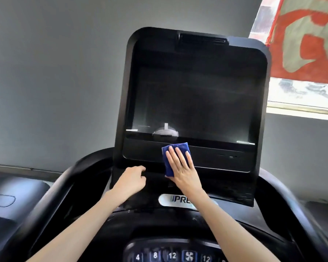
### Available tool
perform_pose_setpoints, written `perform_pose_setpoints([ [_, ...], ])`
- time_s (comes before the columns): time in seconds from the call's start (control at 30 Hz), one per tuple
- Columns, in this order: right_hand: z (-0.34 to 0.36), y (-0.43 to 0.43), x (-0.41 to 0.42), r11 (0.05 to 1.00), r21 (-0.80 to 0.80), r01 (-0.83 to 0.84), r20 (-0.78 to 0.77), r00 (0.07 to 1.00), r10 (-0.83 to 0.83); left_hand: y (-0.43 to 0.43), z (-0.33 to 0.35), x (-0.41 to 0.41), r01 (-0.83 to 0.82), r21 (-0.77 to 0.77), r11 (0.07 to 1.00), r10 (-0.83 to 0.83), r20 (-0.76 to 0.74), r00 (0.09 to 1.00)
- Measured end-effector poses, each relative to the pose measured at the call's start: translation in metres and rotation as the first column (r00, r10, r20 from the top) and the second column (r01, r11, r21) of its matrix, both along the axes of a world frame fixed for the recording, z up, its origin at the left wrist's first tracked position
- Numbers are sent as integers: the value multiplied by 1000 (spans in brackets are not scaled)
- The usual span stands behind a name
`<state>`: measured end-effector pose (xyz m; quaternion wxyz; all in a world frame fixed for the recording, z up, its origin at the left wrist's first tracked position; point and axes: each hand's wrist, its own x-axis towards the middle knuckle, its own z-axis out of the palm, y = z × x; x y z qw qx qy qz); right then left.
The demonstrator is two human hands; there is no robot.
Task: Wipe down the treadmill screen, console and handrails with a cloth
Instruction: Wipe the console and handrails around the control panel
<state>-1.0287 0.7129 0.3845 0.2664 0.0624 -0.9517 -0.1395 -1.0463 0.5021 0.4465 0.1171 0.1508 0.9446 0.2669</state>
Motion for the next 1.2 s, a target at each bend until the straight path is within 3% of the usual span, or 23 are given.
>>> perform_pose_setpoints([
  [0.27,0,111,48,999,-4,46,-24,999,-46,49,6,28,-37,2,999,37,-13,999],
  [0.57,7,194,94,982,-151,115,35,993,-111,86,-7,50,-95,-19,995,95,8,995],
  [0.8,1,186,121,869,-494,28,-10,999,-38,106,-7,64,-111,-5,994,111,4,994],
  [0.9,-13,182,145,815,-579,34,119,992,42,106,-11,68,-125,-28,992,126,3,992],
  [1.03,-37,168,166,749,-629,209,404,911,85,106,-19,71,-108,-42,993,109,17,994],
  [1.13,-30,151,163,635,-706,313,455,888,68,104,-20,70,-79,-47,996,80,22,997],
  [1.2,-20,133,157,623,-709,331,480,873,83,97,-19,67,-72,-54,996,73,29,997],
])
